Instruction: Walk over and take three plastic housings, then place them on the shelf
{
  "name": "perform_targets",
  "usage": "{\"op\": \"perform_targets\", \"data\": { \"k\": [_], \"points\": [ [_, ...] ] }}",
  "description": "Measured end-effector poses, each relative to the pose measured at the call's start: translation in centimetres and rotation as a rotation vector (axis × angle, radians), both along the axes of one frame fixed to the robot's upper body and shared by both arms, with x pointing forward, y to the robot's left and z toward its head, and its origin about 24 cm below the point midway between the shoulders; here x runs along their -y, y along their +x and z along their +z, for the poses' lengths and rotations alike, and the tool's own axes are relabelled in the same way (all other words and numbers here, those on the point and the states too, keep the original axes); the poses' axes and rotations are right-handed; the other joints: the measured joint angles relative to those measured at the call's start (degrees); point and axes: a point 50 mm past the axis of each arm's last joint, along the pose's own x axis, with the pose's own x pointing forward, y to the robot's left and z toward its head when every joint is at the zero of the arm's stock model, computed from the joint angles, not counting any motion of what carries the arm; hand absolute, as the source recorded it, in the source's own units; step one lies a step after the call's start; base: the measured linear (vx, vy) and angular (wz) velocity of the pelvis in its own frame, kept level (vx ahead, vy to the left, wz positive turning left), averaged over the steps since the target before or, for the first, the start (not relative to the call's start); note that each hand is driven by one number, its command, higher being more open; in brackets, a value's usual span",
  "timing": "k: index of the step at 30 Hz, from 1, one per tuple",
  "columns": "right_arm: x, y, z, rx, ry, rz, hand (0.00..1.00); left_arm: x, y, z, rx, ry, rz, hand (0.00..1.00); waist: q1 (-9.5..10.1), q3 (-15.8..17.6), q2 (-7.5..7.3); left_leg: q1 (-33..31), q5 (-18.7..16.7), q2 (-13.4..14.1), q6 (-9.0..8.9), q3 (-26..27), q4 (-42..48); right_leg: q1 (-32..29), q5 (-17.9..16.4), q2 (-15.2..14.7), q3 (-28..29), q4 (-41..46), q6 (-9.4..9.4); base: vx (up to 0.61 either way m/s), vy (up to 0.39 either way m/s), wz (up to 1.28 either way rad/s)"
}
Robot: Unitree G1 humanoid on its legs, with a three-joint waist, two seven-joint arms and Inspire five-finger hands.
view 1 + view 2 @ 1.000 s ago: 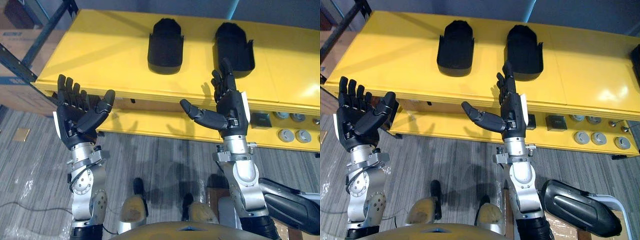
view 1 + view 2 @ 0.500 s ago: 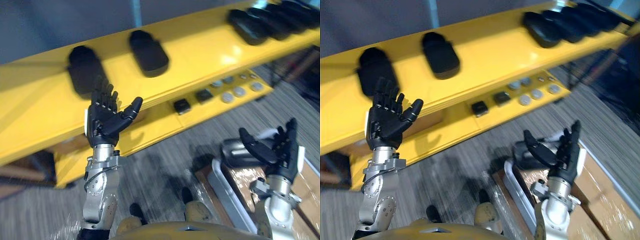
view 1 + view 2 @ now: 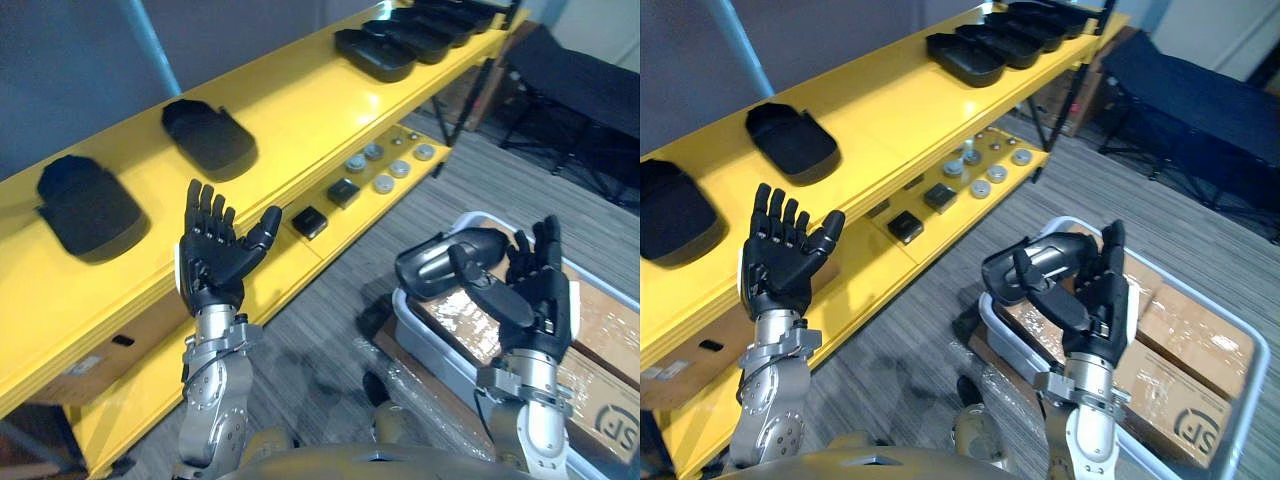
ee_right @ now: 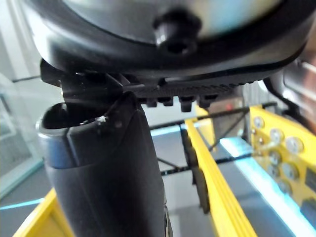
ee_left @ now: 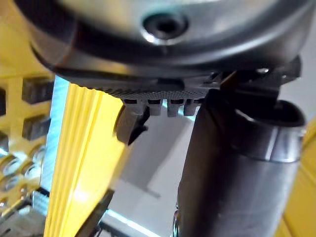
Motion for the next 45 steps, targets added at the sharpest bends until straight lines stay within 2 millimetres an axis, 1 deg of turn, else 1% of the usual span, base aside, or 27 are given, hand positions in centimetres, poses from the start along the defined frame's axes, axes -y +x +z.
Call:
{"op": "perform_targets", "data": {
  "k": [3,6,7,9,10,11,14,15,16,17,18,19,20,22,23,24,26,27,29,31,33,35,38,40,41,43,45],
  "points": [
    [-1.1,0.0,-1.2,-0.047,0.042,0.024,1.00,0.1,0.0,0.6,0.065,0.009,-0.025,1.00,0.95,0.11,-0.05,-1.51,-0.72,-0.14,-0.23,-1.88,4.21,-1.12,-1.33,0.19,-1.72,4.15,0.73,-0.02,0.022,0.17],
    [-1.0,-0.5,-2.7,-0.115,0.041,0.022,1.00,0.7,0.4,1.6,0.125,0.016,-0.083,1.00,0.85,0.54,0.05,-2.15,-2.79,-0.22,0.76,-1.10,8.21,-1.97,-0.88,0.60,-2.62,6.81,1.30,-0.11,0.057,-0.34],
    [-1.0,-0.7,-2.9,-0.120,0.040,0.033,1.00,0.9,0.5,1.7,0.135,0.016,-0.095,1.00,0.98,0.96,0.22,-1.93,-3.93,0.69,1.45,0.63,10.08,-1.88,0.31,0.71,-4.00,6.87,1.61,-0.23,0.039,-0.74],
    [-1.1,-0.3,-3.0,-0.108,0.027,0.068,1.00,1.1,0.5,1.7,0.129,0.013,-0.098,1.00,1.00,2.08,1.37,-1.50,-4.06,3.05,3.15,3.67,10.05,-0.02,6.69,0.67,-8.13,1.32,0.68,-0.31,0.026,-0.87],
    [-1.6,0.2,-3.0,-0.095,0.032,0.097,1.00,1.0,0.5,1.7,0.130,0.016,-0.092,1.00,1.40,2.59,1.16,-1.25,-2.44,3.83,3.40,6.13,8.55,-1.27,3.51,-0.15,-14.12,7.58,-2.31,-0.32,0.044,-0.98],
    [-2.0,0.8,-2.7,-0.077,0.028,0.119,1.00,0.9,0.5,1.7,0.133,0.016,-0.091,1.00,2.50,2.56,0.41,-0.74,-0.19,4.36,3.51,8.30,5.73,-2.45,-0.26,-1.61,-18.21,14.51,-3.65,-0.28,0.038,-0.93],
    [-3.2,1.8,-2.5,-0.053,0.032,0.167,1.00,0.4,0.5,1.7,0.141,0.011,-0.092,1.00,3.95,2.17,-0.59,0.35,5.17,5.62,2.97,10.81,-1.56,-1.87,-4.33,-5.46,-23.28,24.59,-4.87,-0.18,-0.079,-0.63],
    [-3.9,2.3,-2.6,-0.054,0.037,0.182,1.00,0.0,0.5,1.6,0.145,0.005,-0.094,1.00,4.40,2.00,-0.92,0.85,7.60,6.39,2.23,11.61,-5.16,-0.65,-5.12,-7.73,-25.34,27.45,-5.40,-0.20,-0.256,-0.61],
    [-4.3,2.7,-3.2,-0.072,0.041,0.192,1.00,-0.4,0.4,1.1,0.130,-0.004,-0.105,1.00,4.37,1.54,-1.41,1.17,9.25,6.66,0.67,11.64,-8.37,1.17,-5.12,-10.01,-26.86,28.42,-5.43,-0.19,-0.289,-0.45],
    [-4.4,2.8,-3.4,-0.084,0.042,0.195,1.00,-0.4,0.4,0.9,0.121,-0.009,-0.112,1.00,4.35,1.24,-1.72,1.16,9.95,6.63,0.26,11.65,-9.32,1.73,-5.10,-10.64,-27.23,28.41,-5.44,-0.13,-0.283,-0.43],
    [-4.4,2.8,-4.7,-0.141,0.042,0.180,1.00,-0.3,0.4,-0.3,0.071,-0.045,-0.145,1.00,4.37,0.34,-3.21,1.02,11.95,6.40,-1.97,11.64,-11.96,4.58,-4.18,-13.13,-28.28,25.36,-4.78,-0.08,-0.248,-0.35],
    [-4.4,2.7,-5.2,-0.165,0.042,0.172,1.00,-0.3,0.4,-0.8,0.050,-0.059,-0.154,1.00,4.33,-0.13,-4.15,0.96,12.56,6.10,-2.97,11.43,-12.53,5.79,-4.04,-13.39,-28.52,22.39,-3.26,-0.07,-0.292,-0.59],
    [-4.0,2.4,-6.2,-0.218,0.038,0.150,1.00,-0.1,0.3,-2.1,-0.008,-0.085,-0.167,1.00,4.47,-0.66,-3.90,1.04,13.54,5.72,-3.94,9.05,-14.42,7.48,-5.76,-12.11,-30.74,16.60,-1.49,-0.04,-0.195,-0.67],
    [-3.3,2.1,-7.1,-0.276,0.018,0.128,1.00,0.2,-0.2,-3.3,-0.067,-0.115,-0.181,1.00,4.64,-1.12,-2.79,0.72,16.45,6.26,-3.47,7.24,-16.61,9.24,-6.27,-9.64,-32.31,7.53,-1.40,-0.01,-0.182,-1.12],
    [-2.6,1.8,-7.4,-0.295,0.013,0.099,1.00,0.6,-0.1,-3.5,-0.076,-0.124,-0.199,1.00,3.72,-1.12,-2.82,-0.87,16.83,6.73,-3.85,7.73,-16.03,9.58,-7.19,-9.02,-33.14,2.97,-1.24,-0.01,-0.304,-0.97],
    [-1.8,1.7,-7.6,-0.309,-0.002,0.073,1.00,1.4,0.3,-3.6,-0.074,-0.134,-0.224,1.00,2.39,-0.72,-2.07,-2.65,17.00,7.52,-4.11,7.40,-15.12,8.85,-7.40,-8.13,-33.00,0.95,-1.21,-0.03,-0.290,-0.49],
    [-0.4,1.7,-7.7,-0.322,-0.035,0.038,1.00,2.4,1.1,-3.5,-0.067,-0.139,-0.267,1.00,1.46,0.85,-0.63,-3.19,17.33,8.68,-4.67,6.89,-14.52,8.08,-7.30,-6.92,-32.36,1.08,-1.36,-0.05,-0.150,-0.29],
    [0.5,1.7,-7.7,-0.328,-0.062,0.021,1.00,3.0,1.7,-3.5,-0.063,-0.138,-0.287,1.00,0.60,2.20,-0.08,-3.00,17.59,8.85,-4.32,6.20,-14.56,7.66,-7.44,-6.62,-32.01,1.80,-1.62,-0.06,-0.074,-0.23],
    [1.6,1.9,-7.4,-0.322,-0.096,0.004,1.00,3.5,2.4,-3.4,-0.067,-0.105,-0.282,1.00,0.35,3.39,0.53,-3.15,17.65,8.82,-4.22,6.04,-15.07,5.96,-7.42,-6.52,-31.05,2.58,-1.73,-0.09,-0.047,-0.33],
    [1.8,2.3,-7.0,-0.310,-0.137,-0.006,1.00,3.5,2.7,-3.1,-0.070,-0.020,-0.257,1.00,0.05,4.88,0.39,-3.25,17.80,8.28,-4.41,6.10,-15.80,5.07,-7.31,-6.93,-30.89,2.69,-1.84,-0.11,0.012,-0.19],
    [1.6,2.9,-6.9,-0.304,-0.152,-0.002,1.00,3.2,2.6,-3.2,-0.078,-0.001,-0.257,1.00,0.15,5.60,-0.22,-3.33,18.00,7.56,-4.19,5.69,-15.89,5.07,-7.25,-7.59,-31.16,2.73,-1.78,-0.07,0.040,0.09],
    [1.6,4.4,-6.8,-0.291,-0.189,0.010,1.00,2.8,2.5,-3.4,-0.094,0.056,-0.246,1.00,0.48,5.84,-0.44,-3.90,18.56,6.23,-3.98,4.22,-16.27,5.23,-6.99,-8.85,-32.21,2.71,-1.32,-0.05,0.069,0.34],
    [2.0,8.3,-5.3,-0.246,-0.292,0.009,1.00,2.6,2.8,-3.1,-0.085,0.137,-0.241,1.00,1.15,7.88,-0.29,-5.31,19.73,4.19,-3.31,1.76,-16.50,5.83,-6.40,-10.51,-34.31,2.25,-0.42,-0.06,0.067,0.48],
    [3.0,12.8,-2.0,-0.184,-0.433,-0.022,1.00,2.7,3.2,-2.9,-0.085,0.181,-0.269,1.00,2.76,10.21,0.30,-7.38,20.90,3.17,-2.70,-0.18,-16.52,6.01,-4.57,-11.00,-36.10,0.18,-0.05,-0.13,0.070,0.43],
    [3.4,14.0,-1.0,-0.169,-0.451,-0.036,1.00,2.8,3.3,-2.7,-0.083,0.186,-0.276,1.00,3.30,11.05,0.39,-7.88,21.23,3.06,-2.57,-0.61,-16.54,6.11,-3.92,-11.00,-36.58,-0.55,-0.09,-0.12,0.047,0.40],
    [5.0,18.2,3.8,-0.115,-0.516,-0.106,1.00,3.0,3.8,-2.4,-0.076,0.217,-0.304,1.00,4.99,14.18,1.04,-10.38,22.83,2.38,-2.23,-2.87,-16.85,6.21,-1.66,-10.99,-38.83,-3.09,-0.01,-0.13,0.046,0.42],
    [5.9,19.9,7.1,-0.064,-0.554,-0.150,1.00,3.2,4.0,-2.3,-0.075,0.248,-0.324,1.00,6.40,16.29,1.48,-11.21,23.66,2.06,-2.06,-3.57,-17.08,6.27,-0.59,-10.99,-39.50,-4.24,0.01,-0.09,0.044,0.25]
  ]
}}
